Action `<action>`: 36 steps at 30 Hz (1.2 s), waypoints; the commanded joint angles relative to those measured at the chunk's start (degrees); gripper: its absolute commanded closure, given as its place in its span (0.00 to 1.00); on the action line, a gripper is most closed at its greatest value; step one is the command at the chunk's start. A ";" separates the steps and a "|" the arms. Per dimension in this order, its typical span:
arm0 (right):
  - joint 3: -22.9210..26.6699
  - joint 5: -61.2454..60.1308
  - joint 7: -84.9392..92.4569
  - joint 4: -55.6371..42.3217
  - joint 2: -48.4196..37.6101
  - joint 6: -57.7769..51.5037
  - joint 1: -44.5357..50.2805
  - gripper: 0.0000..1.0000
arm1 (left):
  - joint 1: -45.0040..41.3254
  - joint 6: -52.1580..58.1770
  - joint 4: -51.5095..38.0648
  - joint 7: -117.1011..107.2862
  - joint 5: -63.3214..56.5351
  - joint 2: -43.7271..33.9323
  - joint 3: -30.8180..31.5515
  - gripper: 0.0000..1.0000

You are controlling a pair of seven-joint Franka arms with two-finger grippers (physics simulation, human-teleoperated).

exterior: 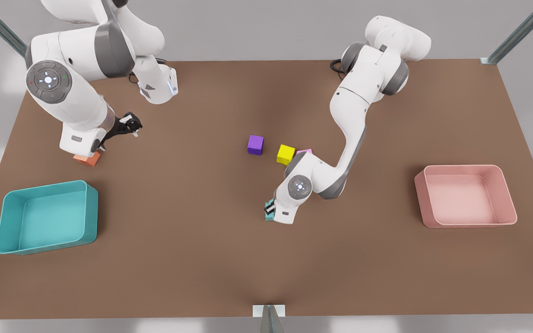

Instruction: Stack the two blue cubes on top of each other

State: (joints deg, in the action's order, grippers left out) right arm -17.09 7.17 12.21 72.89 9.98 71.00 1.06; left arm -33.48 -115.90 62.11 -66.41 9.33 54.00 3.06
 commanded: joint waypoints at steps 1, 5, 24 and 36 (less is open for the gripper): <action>-0.05 -0.05 -7.03 -0.02 0.12 -0.16 0.00 0.00 | 0.00 0.58 -0.32 -9.53 0.33 0.14 0.02 0.44; -0.05 -0.23 -7.03 -0.02 0.30 -0.16 0.09 0.00 | -1.06 0.23 -0.67 -9.88 0.33 0.93 0.10 0.42; 0.48 -0.76 -6.50 0.06 0.83 -0.16 0.17 0.00 | -0.79 5.06 -2.43 -9.97 0.25 0.23 -0.16 0.00; 0.83 -0.32 -6.50 -0.02 0.30 -0.07 0.09 0.00 | -0.71 6.38 -3.57 -10.85 1.21 -0.91 0.10 0.00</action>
State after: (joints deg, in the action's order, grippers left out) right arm -16.23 6.67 6.55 72.89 10.42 70.94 1.13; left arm -34.19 -110.08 58.60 -75.33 10.30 52.89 3.13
